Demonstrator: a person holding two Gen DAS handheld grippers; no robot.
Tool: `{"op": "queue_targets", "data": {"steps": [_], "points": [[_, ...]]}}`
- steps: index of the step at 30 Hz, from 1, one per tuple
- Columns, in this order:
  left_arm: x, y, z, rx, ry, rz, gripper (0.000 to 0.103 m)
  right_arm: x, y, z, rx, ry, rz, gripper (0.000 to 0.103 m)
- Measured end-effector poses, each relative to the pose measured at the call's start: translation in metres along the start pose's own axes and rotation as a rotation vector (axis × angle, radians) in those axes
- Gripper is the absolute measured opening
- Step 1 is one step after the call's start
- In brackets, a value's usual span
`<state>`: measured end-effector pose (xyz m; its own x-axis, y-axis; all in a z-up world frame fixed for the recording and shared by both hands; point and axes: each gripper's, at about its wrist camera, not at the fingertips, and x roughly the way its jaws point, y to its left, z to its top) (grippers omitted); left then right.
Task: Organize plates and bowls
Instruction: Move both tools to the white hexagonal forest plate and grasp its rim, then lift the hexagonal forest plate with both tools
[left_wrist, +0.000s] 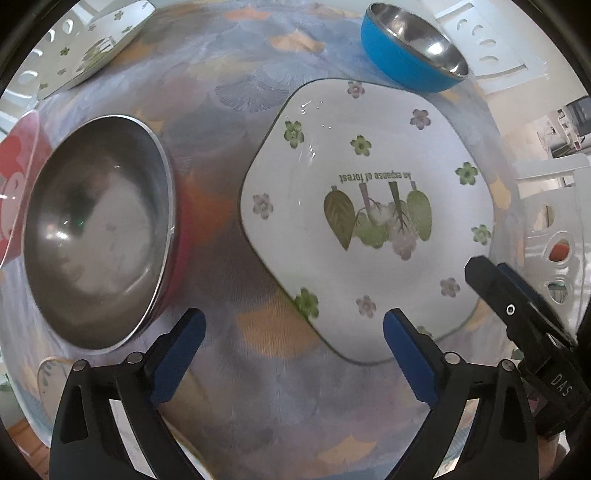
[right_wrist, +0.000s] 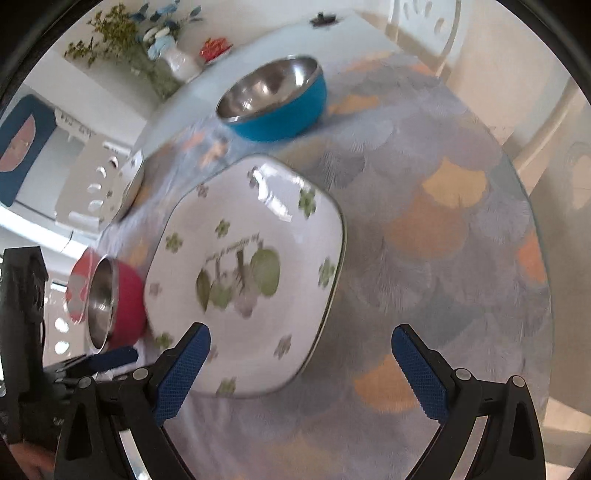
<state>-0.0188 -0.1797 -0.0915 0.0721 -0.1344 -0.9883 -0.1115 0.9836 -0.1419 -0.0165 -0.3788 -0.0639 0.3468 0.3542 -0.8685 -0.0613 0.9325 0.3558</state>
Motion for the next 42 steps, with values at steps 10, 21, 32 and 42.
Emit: {"op": "queue_targets", "data": {"steps": [10, 21, 32, 42], "points": [[0.018, -0.016, 0.002, 0.049, -0.012, 0.077, 0.091, 0.027, -0.006, 0.007, -0.03, -0.001, -0.07, 0.099], [0.025, -0.042, -0.007, 0.184, -0.117, 0.046, 0.071, 0.036, 0.005, 0.011, -0.139, -0.059, -0.121, 0.102], [0.016, 0.02, 0.003, 0.068, -0.132, -0.053, 0.038, 0.032, 0.01, 0.01, -0.193, -0.074, -0.049, 0.034], [-0.006, 0.03, 0.001, 0.124, -0.191, -0.112, 0.033, 0.023, -0.006, 0.006, -0.136, -0.084, 0.117, 0.018]]}}
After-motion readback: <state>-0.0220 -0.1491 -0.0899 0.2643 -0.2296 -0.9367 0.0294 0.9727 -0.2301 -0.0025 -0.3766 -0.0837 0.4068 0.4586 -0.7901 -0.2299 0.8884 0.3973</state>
